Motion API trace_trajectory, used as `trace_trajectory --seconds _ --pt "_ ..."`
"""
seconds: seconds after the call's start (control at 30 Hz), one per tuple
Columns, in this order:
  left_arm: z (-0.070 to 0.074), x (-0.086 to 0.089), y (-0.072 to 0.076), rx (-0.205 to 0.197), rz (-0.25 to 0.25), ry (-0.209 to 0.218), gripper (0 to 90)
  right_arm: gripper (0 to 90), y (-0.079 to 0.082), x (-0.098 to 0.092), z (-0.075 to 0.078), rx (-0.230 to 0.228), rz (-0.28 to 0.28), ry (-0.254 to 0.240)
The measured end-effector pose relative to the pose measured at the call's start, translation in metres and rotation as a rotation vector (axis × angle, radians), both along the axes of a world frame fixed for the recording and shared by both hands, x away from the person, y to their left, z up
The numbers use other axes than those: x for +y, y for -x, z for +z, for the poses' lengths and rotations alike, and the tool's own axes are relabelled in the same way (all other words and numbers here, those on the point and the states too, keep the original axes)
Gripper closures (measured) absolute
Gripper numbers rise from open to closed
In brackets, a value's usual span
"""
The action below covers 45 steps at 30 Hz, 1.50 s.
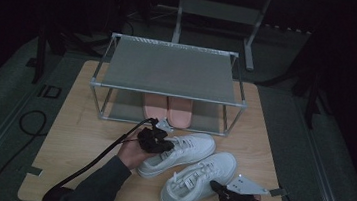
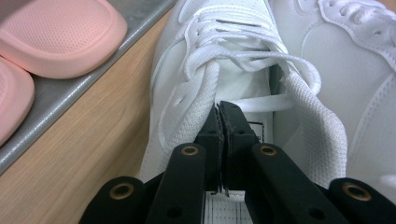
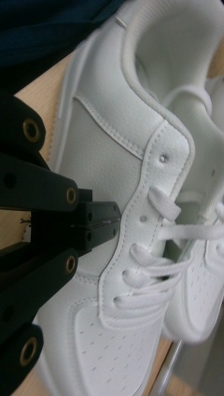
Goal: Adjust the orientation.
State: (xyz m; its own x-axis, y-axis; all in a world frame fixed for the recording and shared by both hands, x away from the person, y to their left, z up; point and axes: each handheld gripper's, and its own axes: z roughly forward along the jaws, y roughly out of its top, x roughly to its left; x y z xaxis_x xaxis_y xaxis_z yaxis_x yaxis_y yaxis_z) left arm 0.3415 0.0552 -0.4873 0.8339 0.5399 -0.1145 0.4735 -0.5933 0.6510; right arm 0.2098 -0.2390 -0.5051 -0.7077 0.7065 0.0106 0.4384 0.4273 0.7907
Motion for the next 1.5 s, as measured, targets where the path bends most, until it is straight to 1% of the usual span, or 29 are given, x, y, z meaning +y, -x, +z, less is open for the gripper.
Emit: trace_trajectory --seconds 0.17,0.27,0.3,0.37,0.5,0.6,0.63,0.7,0.73,0.77,0.8,0.83,0.9,0.93,0.97,1.0,1.07,1.13,1.23,1.3,1.33,1.37,1.4,1.5 --pt "0.0 -0.002 -0.001 -0.003 0.003 0.0 87.3 90.0 -0.002 0.008 -0.001 0.005 0.029 -0.009" --pt "0.0 -0.003 -0.002 -0.006 0.003 0.006 86.9 90.0 -0.004 0.019 -0.001 0.01 0.064 -0.01" --pt "0.001 -0.003 -0.002 -0.014 0.004 0.002 86.7 90.0 -0.004 0.021 -0.001 0.011 0.072 -0.01" --pt "0.001 -0.003 -0.003 -0.009 0.004 0.009 86.6 90.0 -0.005 0.024 -0.002 0.007 0.073 -0.003" --pt "0.001 -0.004 -0.004 -0.013 0.003 0.008 86.3 90.0 -0.006 0.023 -0.002 0.012 0.08 -0.014" --pt "0.002 -0.004 -0.002 -0.014 0.002 0.008 85.5 90.0 -0.006 0.018 -0.001 0.009 0.08 -0.037" --pt "0.002 -0.004 -0.001 -0.019 0.0 0.008 85.3 90.0 -0.006 0.015 -0.001 0.002 0.067 -0.033" --pt "0.005 -0.003 0.002 -0.029 -0.009 0.002 84.7 90.0 -0.008 0.005 0.001 -0.013 0.015 -0.033" --pt "0.007 -0.003 0.003 -0.034 -0.006 0.008 84.7 90.0 -0.009 -0.001 0.001 -0.015 -0.012 -0.034" --pt "0.007 -0.003 0.003 -0.034 -0.006 0.008 84.7 90.0 -0.009 -0.001 0.001 -0.015 -0.012 -0.034" --pt "0.01 -0.002 0.005 -0.043 -0.01 0.009 84.7 90.0 -0.012 -0.017 0.001 -0.02 -0.084 -0.023" --pt "0.013 0.0 0.007 -0.05 -0.014 0.01 84.7 90.0 -0.013 -0.022 0.0 -0.021 -0.105 -0.021" --pt "0.018 0.003 0.01 -0.06 -0.012 0.016 84.2 90.0 -0.016 -0.034 -0.002 -0.015 -0.155 -0.013" --pt "0.018 0.003 0.01 -0.06 -0.012 0.016 83.9 90.0 -0.016 -0.034 -0.002 -0.015 -0.155 -0.013" --pt "0.023 0.006 0.014 -0.073 -0.009 0.021 83.5 90.0 -0.019 -0.047 -0.006 -0.007 -0.217 -0.009" --pt "0.026 0.008 0.015 -0.075 -0.011 0.022 83.2 90.0 -0.021 -0.051 -0.007 -0.005 -0.236 -0.005" --pt "0.03 0.012 0.019 -0.083 -0.012 0.037 83.1 90.0 -0.024 -0.058 -0.01 0.008 -0.272 0.003" --pt "0.033 0.014 0.023 -0.088 -0.013 0.035 82.7 90.0 -0.028 -0.062 -0.014 0.021 -0.301 0.019" --pt "0.035 0.017 0.028 -0.086 -0.021 0.032 80.5 90.0 -0.034 -0.063 -0.018 0.038 -0.308 0.023" --pt "0.035 0.019 0.031 -0.078 -0.02 0.042 79.3 90.0 -0.038 -0.061 -0.02 0.046 -0.3 0.025" --pt "0.035 0.02 0.032 -0.071 -0.025 0.044 78.3 90.0 -0.04 -0.06 -0.022 0.054 -0.29 0.02" --pt "0.035 0.02 0.034 -0.07 -0.026 0.048 77.5 90.0 -0.042 -0.06 -0.022 0.05 -0.287 0.016" --pt "0.034 0.02 0.035 -0.069 -0.026 0.048 77.1 90.0 -0.045 -0.061 -0.022 0.06 -0.283 0.002" --pt "0.033 0.018 0.039 -0.059 -0.04 0.036 74.0 90.0 -0.05 -0.061 -0.023 0.066 -0.273 -0.017"
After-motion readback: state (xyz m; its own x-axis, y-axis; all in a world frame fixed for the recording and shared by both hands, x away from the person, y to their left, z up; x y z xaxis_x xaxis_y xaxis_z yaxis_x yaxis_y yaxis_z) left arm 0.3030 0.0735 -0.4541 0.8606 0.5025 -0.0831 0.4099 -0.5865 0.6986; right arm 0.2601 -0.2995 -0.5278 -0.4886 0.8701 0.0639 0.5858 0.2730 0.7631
